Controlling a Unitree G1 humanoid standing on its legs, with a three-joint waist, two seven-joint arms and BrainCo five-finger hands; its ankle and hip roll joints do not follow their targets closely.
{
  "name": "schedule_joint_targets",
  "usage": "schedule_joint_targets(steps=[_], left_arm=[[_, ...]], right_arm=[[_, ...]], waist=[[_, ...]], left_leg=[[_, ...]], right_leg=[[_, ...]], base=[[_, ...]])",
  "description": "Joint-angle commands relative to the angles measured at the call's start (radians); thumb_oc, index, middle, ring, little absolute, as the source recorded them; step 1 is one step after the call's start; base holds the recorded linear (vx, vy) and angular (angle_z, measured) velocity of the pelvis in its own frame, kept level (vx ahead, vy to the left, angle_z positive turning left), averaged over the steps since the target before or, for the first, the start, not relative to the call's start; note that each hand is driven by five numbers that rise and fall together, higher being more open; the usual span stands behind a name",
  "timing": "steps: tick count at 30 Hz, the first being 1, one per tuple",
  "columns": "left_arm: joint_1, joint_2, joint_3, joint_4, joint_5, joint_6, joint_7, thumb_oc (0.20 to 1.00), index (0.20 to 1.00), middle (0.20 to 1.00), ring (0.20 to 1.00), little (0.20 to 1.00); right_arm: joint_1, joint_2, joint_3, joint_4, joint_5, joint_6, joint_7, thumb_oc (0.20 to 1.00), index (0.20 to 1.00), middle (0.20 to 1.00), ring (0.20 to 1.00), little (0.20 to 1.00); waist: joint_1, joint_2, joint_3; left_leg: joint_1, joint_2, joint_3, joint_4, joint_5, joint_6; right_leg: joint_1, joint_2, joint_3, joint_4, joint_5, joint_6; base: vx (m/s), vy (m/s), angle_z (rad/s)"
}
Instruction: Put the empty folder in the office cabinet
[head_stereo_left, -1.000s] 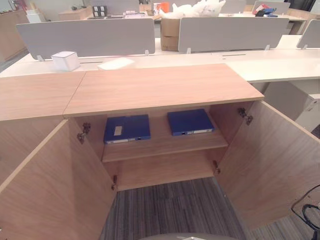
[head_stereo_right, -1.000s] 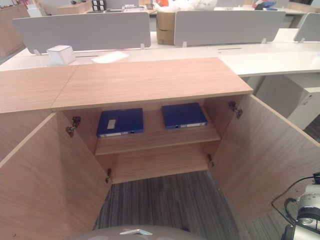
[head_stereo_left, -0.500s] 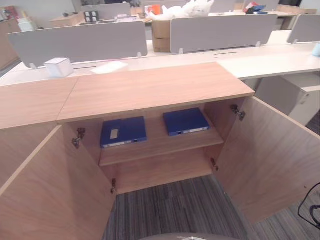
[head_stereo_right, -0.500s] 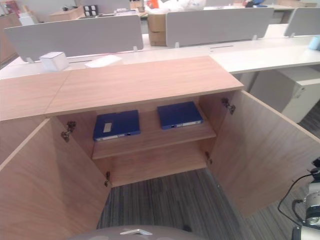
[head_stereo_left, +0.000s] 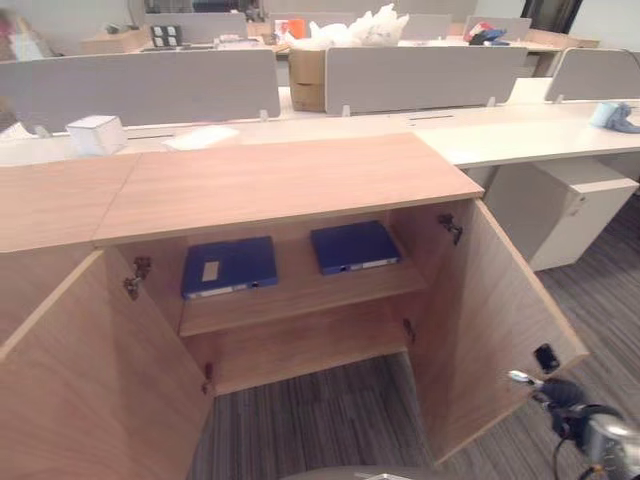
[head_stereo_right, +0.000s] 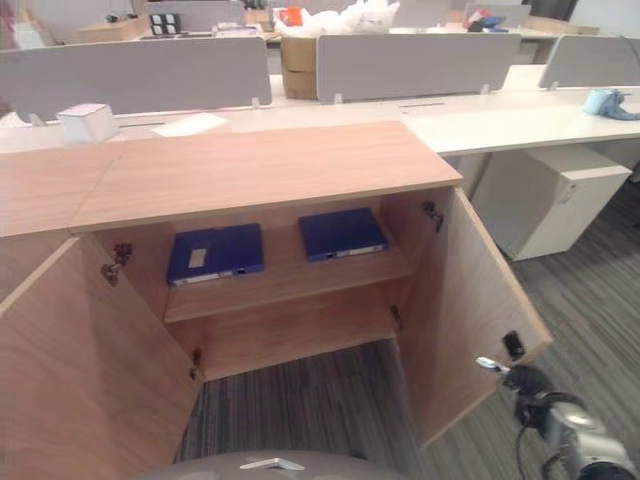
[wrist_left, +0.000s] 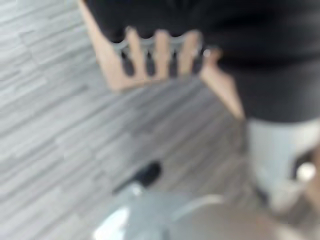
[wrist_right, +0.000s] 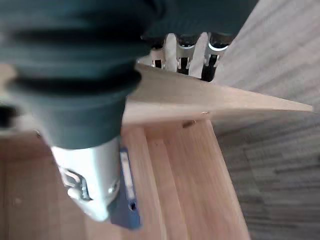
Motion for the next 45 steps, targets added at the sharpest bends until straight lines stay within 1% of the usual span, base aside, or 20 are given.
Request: schedule_joint_targets(steps=[1,5,9,10,11,12,13,14,17,18,20,21,23,24,28,30,38,43,44,45], left_arm=[[-0.079,0.032,0.043,0.03,0.019,-0.016,0.018,1.0,1.0,1.0,1.0,1.0],[-0.086,0.04,0.043,0.027,0.022,-0.019,0.02,1.0,1.0,1.0,1.0,1.0],[-0.096,0.061,0.057,0.017,0.017,-0.024,0.022,1.0,1.0,1.0,1.0,1.0],[-0.104,0.074,0.059,0.009,0.015,-0.027,0.021,1.0,1.0,1.0,1.0,1.0],[-0.104,0.074,0.059,0.009,0.015,-0.027,0.021,1.0,1.0,1.0,1.0,1.0],[-0.117,0.105,0.078,-0.001,0.023,-0.023,0.03,1.0,1.0,1.0,1.0,1.0],[-0.122,0.112,0.088,-0.002,0.022,-0.021,0.029,1.0,1.0,1.0,1.0,1.0],[-0.121,0.112,0.088,-0.002,0.022,-0.021,0.029,1.0,1.0,1.0,1.0,1.0],[-0.124,0.129,0.107,-0.011,0.024,-0.021,0.032,1.0,1.0,1.0,1.0,1.0],[-0.124,0.139,0.117,-0.006,0.028,-0.019,0.034,1.0,1.0,1.0,1.0,1.0],[-0.125,0.14,0.133,-0.002,0.022,-0.018,0.042,1.0,1.0,1.0,1.0,1.0],[-0.125,0.14,0.133,-0.002,0.022,-0.018,0.042,1.0,1.0,1.0,1.0,1.0],[-0.124,0.139,0.14,-0.003,0.009,-0.014,0.048,1.0,1.0,1.0,1.0,1.0],[-0.118,0.132,0.145,-0.003,-0.011,-0.011,0.053,1.0,1.0,1.0,1.0,1.0],[-0.112,0.122,0.14,-0.012,-0.033,-0.008,0.058,1.0,1.0,1.0,1.0,1.0],[-0.11,0.111,0.14,-0.004,-0.049,-0.002,0.064,1.0,1.0,1.0,1.0,1.0],[-0.097,0.096,0.143,0.024,-0.073,0.007,0.075,1.0,1.0,1.0,1.0,1.0],[-0.089,0.103,0.196,0.025,-0.161,0.011,0.093,1.0,1.0,1.0,1.0,1.0],[-0.09,0.112,0.216,0.03,-0.176,0.01,0.106,1.0,1.0,1.0,1.0,1.0],[-0.1,0.136,0.249,0.037,-0.202,0.003,0.13,1.0,1.0,1.0,1.0,1.0]], right_arm=[[-0.162,0.033,-0.041,-0.091,0.008,-0.053,0.015,1.0,1.0,1.0,1.0,1.0],[-0.15,0.075,-0.046,-0.112,0.02,-0.05,0.013,1.0,1.0,1.0,1.0,1.0],[-0.182,0.115,0.0,-0.157,0.028,-0.044,0.017,1.0,1.0,1.0,1.0,1.0],[-0.2,0.124,0.024,-0.173,0.033,-0.044,0.021,1.0,1.0,1.0,1.0,1.0],[-0.2,0.124,0.024,-0.173,0.033,-0.044,0.021,1.0,1.0,1.0,1.0,1.0],[-0.197,0.158,0.049,-0.225,0.069,-0.032,0.032,1.0,1.0,1.0,1.0,1.0],[-0.185,0.161,0.055,-0.24,0.074,-0.03,0.041,1.0,1.0,1.0,1.0,1.0],[-0.185,0.161,0.055,-0.241,0.074,-0.03,0.04,1.0,1.0,1.0,1.0,1.0],[-0.137,0.179,0.04,-0.246,0.086,-0.039,0.051,1.0,1.0,1.0,1.0,1.0],[-0.124,0.216,0.007,-0.197,0.097,-0.058,0.028,1.0,1.0,1.0,1.0,1.0],[-0.128,0.256,-0.027,-0.123,0.105,-0.071,-0.005,1.0,1.0,1.0,1.0,1.0],[-0.128,0.256,-0.027,-0.122,0.105,-0.071,-0.005,1.0,1.0,1.0,1.0,1.0],[-0.131,0.292,-0.052,-0.051,0.102,-0.077,-0.039,1.0,1.0,1.0,1.0,1.0],[-0.128,0.328,-0.07,0.04,0.115,-0.07,-0.073,1.0,1.0,1.0,1.0,1.0],[-0.122,0.353,-0.076,0.126,0.089,-0.057,-0.098,1.0,1.0,1.0,1.0,1.0],[-0.115,0.385,-0.093,0.223,0.085,-0.049,-0.129,1.0,1.0,1.0,1.0,1.0],[-0.116,0.408,-0.143,0.386,0.058,-0.037,-0.171,1.0,1.0,1.0,1.0,1.0],[-0.134,0.399,-0.17,0.475,0.028,-0.037,-0.194,1.0,1.0,1.0,1.0,1.0],[-0.15,0.394,-0.185,0.507,0.031,-0.037,-0.203,1.0,1.0,1.0,1.0,1.0],[-0.184,0.381,-0.194,0.554,0.01,-0.034,-0.21,1.0,1.0,1.0,1.0,1.0]], waist=[[0.055,0.003,0.075],[0.052,-0.006,0.093],[0.059,-0.013,0.134],[0.063,-0.013,0.156],[0.064,-0.014,0.155],[0.075,-0.004,0.173],[0.079,-0.003,0.171],[0.078,-0.004,0.171],[0.085,-0.007,0.155],[0.092,-0.014,0.139],[0.101,-0.023,0.123],[0.101,-0.024,0.124],[0.107,-0.033,0.116],[0.111,-0.033,0.111],[0.115,-0.037,0.11],[0.117,-0.04,0.113],[0.119,-0.036,0.119],[0.129,-0.026,0.137],[0.138,-0.027,0.143],[0.153,-0.028,0.154]], left_leg=[[-0.027,0.011,-0.038,0.001,-0.038,0.01],[-0.042,-0.005,-0.035,0.001,-0.035,0.023],[-0.078,-0.026,-0.003,0.001,-0.025,0.032],[-0.092,-0.025,0.009,0.001,-0.017,0.033],[-0.093,-0.025,0.011,0.001,-0.017,0.033],[-0.12,-0.011,0.025,0.001,-0.004,0.037],[-0.127,-0.009,0.028,0.001,-0.001,0.036],[-0.126,-0.009,0.028,0.001,-0.001,0.036],[-0.142,-0.012,0.024,0.001,0.006,0.037],[-0.152,-0.019,0.019,0.001,0.011,0.039],[-0.156,-0.026,0.017,0.001,0.013,0.038],[-0.155,-0.027,0.017,0.001,0.013,0.038],[-0.155,-0.03,0.005,0.001,0.017,0.036],[-0.152,-0.028,-0.006,0.001,0.022,0.032],[-0.145,-0.025,-0.021,0.001,0.025,0.026],[-0.144,-0.019,-0.035,0.001,0.035,0.02],[-0.14,-0.007,-0.061,0.001,0.059,0.006],[-0.151,0.002,-0.088,0.001,0.092,0.001],[-0.161,-0.001,-0.109,0.001,0.102,-0.006],[-0.18,-0.018,-0.179,0.005,0.093,-0.016]], right_leg=[[0.031,-0.047,0.025,0.076,-0.087,0.065],[0.002,-0.064,0.032,0.094,-0.068,0.079],[-0.077,-0.087,0.056,0.114,-0.009,0.109],[-0.112,-0.092,0.054,0.145,0.012,0.115],[-0.115,-0.092,0.056,0.147,0.012,0.115],[-0.114,-0.095,0.002,0.192,-0.033,0.1],[-0.102,-0.088,-0.005,0.207,-0.054,0.089],[-0.101,-0.089,-0.005,0.209,-0.056,0.089],[-0.07,-0.057,0.018,0.225,-0.106,0.076],[-0.049,-0.033,0.039,0.232,-0.14,0.07],[-0.018,-0.021,0.044,0.213,-0.152,0.065],[-0.016,-0.021,0.044,0.212,-0.153,0.065],[-0.008,0.0,0.057,0.195,-0.159,0.056],[0.002,0.016,0.061,0.171,-0.16,0.047],[0.022,0.028,0.049,0.135,-0.158,0.036],[0.039,0.037,0.033,0.106,-0.156,0.029],[0.063,0.051,-0.004,0.088,-0.16,0.009],[0.057,0.063,-0.019,0.094,-0.167,-0.009],[0.051,0.062,-0.019,0.09,-0.163,-0.008],[0.019,0.056,-0.024,0.095,-0.151,-0.005]], base=[[-0.03,0.097,0.1],[-0.06,0.115,0.07],[-0.17,0.135,-0.12],[-0.18,0.067,-0.6],[-0.26,0.069,-0.96],[-0.18,0.059,-0.64],[-0.18,0.059,-0.36],[-0.04,0.029,0.0],[-0.03,0.005,-0.1],[0.0,0.0,0.0],[0.0,-0.04,0.01],[0.01,-0.055,0.05],[0.0,-0.106,0.14],[0.0,-0.146,0.2],[0.0,-0.099,0.29],[-0.03,-0.177,0.18],[-0.03,-0.11,0.19],[-0.05,-0.079,0.09],[-0.1,-0.029,0.15],[-0.13,-0.029,0.08]])
